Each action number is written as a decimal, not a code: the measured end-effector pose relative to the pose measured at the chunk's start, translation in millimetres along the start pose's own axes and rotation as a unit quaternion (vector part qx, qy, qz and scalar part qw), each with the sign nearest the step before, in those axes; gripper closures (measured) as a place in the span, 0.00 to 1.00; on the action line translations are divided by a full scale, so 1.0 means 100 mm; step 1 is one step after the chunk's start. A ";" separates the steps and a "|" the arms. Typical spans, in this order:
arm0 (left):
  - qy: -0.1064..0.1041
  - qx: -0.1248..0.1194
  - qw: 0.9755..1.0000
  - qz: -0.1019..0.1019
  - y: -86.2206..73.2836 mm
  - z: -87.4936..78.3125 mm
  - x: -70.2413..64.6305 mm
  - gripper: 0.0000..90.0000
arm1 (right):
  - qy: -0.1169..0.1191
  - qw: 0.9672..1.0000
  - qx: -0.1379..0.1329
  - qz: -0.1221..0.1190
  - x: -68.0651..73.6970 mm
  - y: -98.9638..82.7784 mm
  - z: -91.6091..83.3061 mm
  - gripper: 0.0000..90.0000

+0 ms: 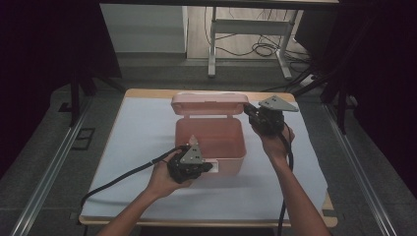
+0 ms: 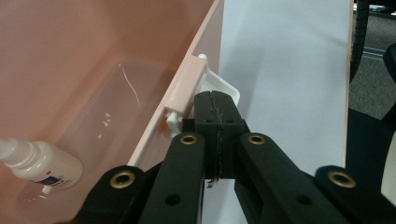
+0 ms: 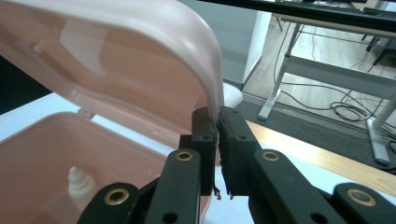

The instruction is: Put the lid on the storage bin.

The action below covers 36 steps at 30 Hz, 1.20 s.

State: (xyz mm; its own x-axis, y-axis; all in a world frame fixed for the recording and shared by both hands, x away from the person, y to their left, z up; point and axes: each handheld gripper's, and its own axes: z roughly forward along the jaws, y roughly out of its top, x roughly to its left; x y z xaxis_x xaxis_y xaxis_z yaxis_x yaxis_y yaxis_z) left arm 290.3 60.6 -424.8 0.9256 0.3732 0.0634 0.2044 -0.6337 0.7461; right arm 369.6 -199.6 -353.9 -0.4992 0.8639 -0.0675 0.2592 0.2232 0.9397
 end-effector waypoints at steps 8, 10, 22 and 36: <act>0.000 0.000 1.000 -0.002 0.00 0.00 0.00 1.00 | 0.029 1.000 0.008 0.010 -0.02 -0.06 -0.11 0.92; 0.000 0.000 1.000 -0.001 0.00 0.00 0.00 1.00 | 0.031 0.999 0.010 0.008 -0.02 -0.07 -0.12 0.92; 0.004 0.000 1.000 -0.001 0.00 0.00 -0.01 1.00 | 0.073 0.997 0.024 0.019 -0.04 -0.17 -0.26 0.89; 0.005 -0.001 1.000 -0.002 0.00 0.00 -0.01 1.00 | 0.103 0.993 0.036 0.036 -0.06 -0.28 -0.32 0.89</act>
State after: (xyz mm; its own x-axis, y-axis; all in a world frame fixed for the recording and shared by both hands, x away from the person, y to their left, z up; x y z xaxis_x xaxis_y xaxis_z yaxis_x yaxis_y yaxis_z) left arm 289.1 60.0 -425.0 0.9217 0.3819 0.0674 0.2070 -0.6314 0.7473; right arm 338.4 -225.7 -369.3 -0.6346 0.7691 0.0759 0.3544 0.2024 0.9129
